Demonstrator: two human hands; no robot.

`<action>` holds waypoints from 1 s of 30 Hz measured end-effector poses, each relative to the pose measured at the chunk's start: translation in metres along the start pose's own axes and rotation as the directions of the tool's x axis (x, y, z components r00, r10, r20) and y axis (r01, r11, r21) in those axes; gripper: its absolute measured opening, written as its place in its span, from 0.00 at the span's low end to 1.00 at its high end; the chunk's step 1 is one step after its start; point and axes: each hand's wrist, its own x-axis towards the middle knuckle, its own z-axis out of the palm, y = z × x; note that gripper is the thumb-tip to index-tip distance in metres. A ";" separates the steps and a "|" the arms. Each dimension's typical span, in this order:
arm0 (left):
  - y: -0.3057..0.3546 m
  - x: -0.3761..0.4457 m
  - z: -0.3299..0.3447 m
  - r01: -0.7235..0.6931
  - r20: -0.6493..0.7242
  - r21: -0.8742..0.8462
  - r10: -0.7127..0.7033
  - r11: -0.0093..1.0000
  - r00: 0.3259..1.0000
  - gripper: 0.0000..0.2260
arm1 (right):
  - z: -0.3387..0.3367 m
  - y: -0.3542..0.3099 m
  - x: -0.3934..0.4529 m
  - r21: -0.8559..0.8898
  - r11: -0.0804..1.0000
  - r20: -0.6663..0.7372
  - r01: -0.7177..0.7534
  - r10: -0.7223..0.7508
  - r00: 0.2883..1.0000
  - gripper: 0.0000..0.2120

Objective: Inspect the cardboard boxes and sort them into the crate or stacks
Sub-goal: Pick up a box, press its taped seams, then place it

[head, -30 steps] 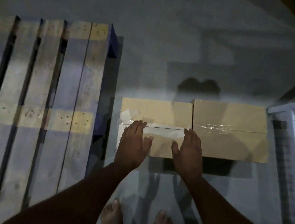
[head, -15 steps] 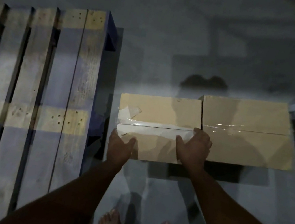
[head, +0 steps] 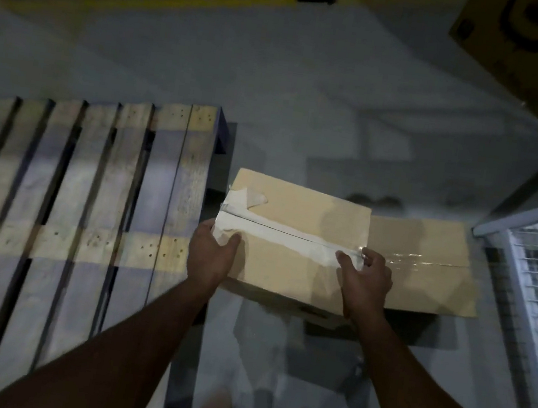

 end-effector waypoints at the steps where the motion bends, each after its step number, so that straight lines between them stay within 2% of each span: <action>1: 0.017 -0.012 -0.009 -0.022 -0.021 0.002 0.022 1.000 1.000 0.23 | -0.014 -0.015 -0.010 0.012 1.000 -0.012 0.013 -0.013 1.000 0.26; 8: 0.131 -0.120 -0.077 -0.130 -0.151 -0.058 0.120 0.990 0.981 0.19 | -0.132 -0.123 -0.097 0.124 0.984 -0.126 0.130 -0.114 0.985 0.24; 11: 0.171 -0.184 -0.110 -0.126 -0.203 -0.111 0.101 0.986 0.974 0.17 | -0.185 -0.159 -0.143 0.153 0.969 -0.171 0.194 -0.168 0.971 0.19; 14: 0.200 -0.246 -0.138 -0.149 -0.221 -0.137 0.117 0.979 0.968 0.20 | -0.235 -0.180 -0.188 0.148 0.958 -0.243 0.245 -0.204 0.948 0.15; 20: 0.243 -0.335 -0.182 -0.280 -0.136 -0.092 0.266 0.956 0.954 0.21 | -0.323 -0.183 -0.272 0.173 0.941 -0.383 0.292 -0.209 0.900 0.09; 23: 0.264 -0.367 -0.196 -0.356 -0.055 -0.074 0.353 0.931 0.934 0.15 | -0.355 -0.173 -0.315 0.209 0.932 -0.463 0.297 -0.173 0.869 0.08; 25: 0.274 -0.389 -0.201 -0.414 -0.004 -0.064 0.415 0.908 0.910 0.14 | -0.375 -0.164 -0.345 0.270 0.919 -0.500 0.288 -0.122 0.858 0.08; 30: 0.285 -0.450 -0.203 -0.559 0.097 -0.038 0.559 0.829 0.823 0.20 | -0.424 -0.131 -0.411 0.313 0.908 -0.616 0.278 -0.029 0.787 0.08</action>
